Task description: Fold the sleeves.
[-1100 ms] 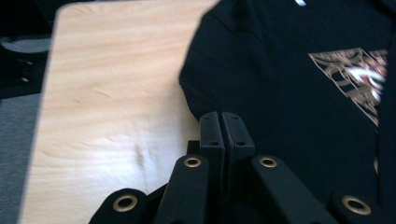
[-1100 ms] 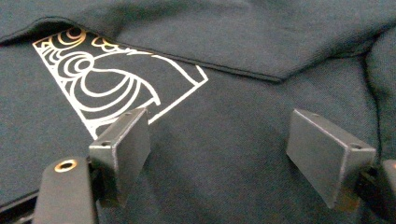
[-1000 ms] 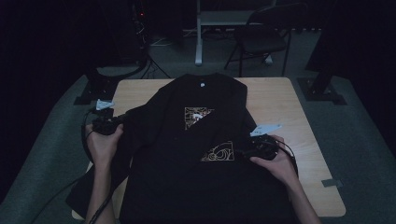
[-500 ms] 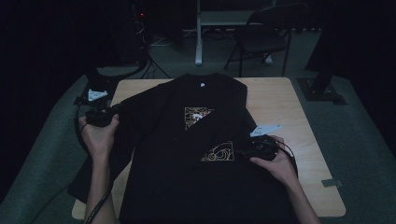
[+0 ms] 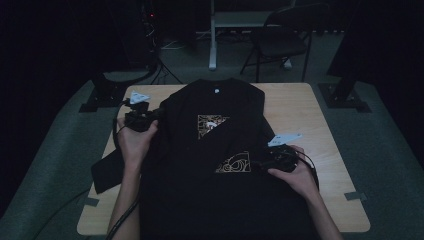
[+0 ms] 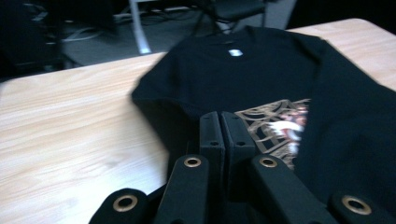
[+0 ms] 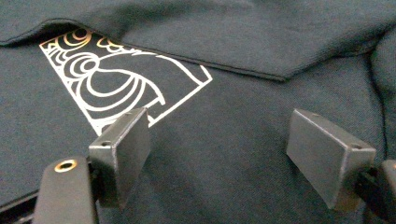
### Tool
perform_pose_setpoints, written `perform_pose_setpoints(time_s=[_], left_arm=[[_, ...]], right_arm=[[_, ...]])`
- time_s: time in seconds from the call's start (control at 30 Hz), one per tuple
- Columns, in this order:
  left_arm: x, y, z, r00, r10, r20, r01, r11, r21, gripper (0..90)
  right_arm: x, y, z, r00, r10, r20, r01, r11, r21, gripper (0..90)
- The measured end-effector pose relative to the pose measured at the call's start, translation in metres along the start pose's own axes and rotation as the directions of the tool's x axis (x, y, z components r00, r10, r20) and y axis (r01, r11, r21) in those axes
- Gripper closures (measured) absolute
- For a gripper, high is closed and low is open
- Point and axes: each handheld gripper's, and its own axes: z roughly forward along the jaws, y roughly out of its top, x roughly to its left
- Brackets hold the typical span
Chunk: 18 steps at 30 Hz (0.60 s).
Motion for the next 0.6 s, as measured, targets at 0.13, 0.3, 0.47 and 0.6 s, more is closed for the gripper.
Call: perform_pose_setpoints(time_s=[0.13,0.3,0.47,0.6], left_arm=[[-0.019,0.002,0.020,0.9987,0.023,0.045,-0.024,0.9995,0.019,89.1],[-0.038,0.003,0.042,0.9947,0.041,0.094,-0.046,0.9979,0.046,89.0],[-0.054,-0.001,0.077,0.9884,0.050,0.143,-0.066,0.9921,0.106,89.0],[-0.061,-0.006,0.097,0.9835,0.032,0.178,-0.057,0.9886,0.139,89.0]], right_arm=[[0.000,0.000,0.000,1.0000,0.002,-0.004,-0.002,1.0000,0.001,21.5],[-0.001,0.000,-0.001,0.9999,0.009,-0.013,-0.009,1.0000,-0.002,21.5],[0.001,0.000,0.000,1.0000,0.003,-0.003,-0.003,1.0000,0.002,21.5],[0.001,0.000,0.000,1.0000,-0.001,0.000,0.001,1.0000,0.003,21.4]])
